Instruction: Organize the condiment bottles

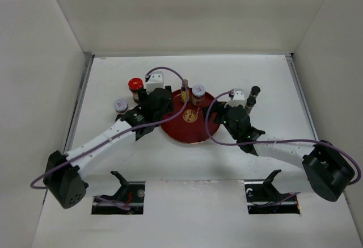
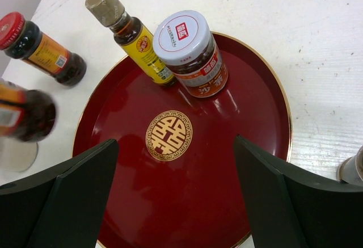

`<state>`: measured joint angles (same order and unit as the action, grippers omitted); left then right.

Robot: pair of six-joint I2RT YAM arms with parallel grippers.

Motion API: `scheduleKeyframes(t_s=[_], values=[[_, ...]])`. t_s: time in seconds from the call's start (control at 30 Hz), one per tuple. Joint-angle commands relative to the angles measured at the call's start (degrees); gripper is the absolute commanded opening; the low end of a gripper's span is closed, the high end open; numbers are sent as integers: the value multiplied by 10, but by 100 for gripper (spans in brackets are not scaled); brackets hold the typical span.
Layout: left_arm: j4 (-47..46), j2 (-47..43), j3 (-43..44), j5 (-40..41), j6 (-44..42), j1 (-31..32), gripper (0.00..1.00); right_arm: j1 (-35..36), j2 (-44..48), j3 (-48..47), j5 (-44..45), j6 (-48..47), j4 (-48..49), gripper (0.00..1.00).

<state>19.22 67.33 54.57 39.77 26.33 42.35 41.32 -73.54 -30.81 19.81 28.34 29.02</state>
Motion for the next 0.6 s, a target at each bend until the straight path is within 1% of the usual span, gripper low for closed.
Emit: scheduleKeyframes(t_s=[0.0, 0.13, 0.33, 0.5, 0.57], values=[[-131, 58, 61, -9, -32, 6, 23, 0, 12, -14, -7, 6, 32, 89], [-179, 129, 88, -31, -34, -3, 23, 3, 9, -16, -7, 3, 32, 88], [-219, 207, 106, -45, -37, -24, 23, 0, 14, -14, -9, 4, 33, 88], [-244, 241, 99, -65, -31, -31, 25, 1, 13, -14, -10, 3, 33, 88], [-255, 245, 95, -68, -36, -30, 29, 0, 9, -15, -10, 6, 32, 88]])
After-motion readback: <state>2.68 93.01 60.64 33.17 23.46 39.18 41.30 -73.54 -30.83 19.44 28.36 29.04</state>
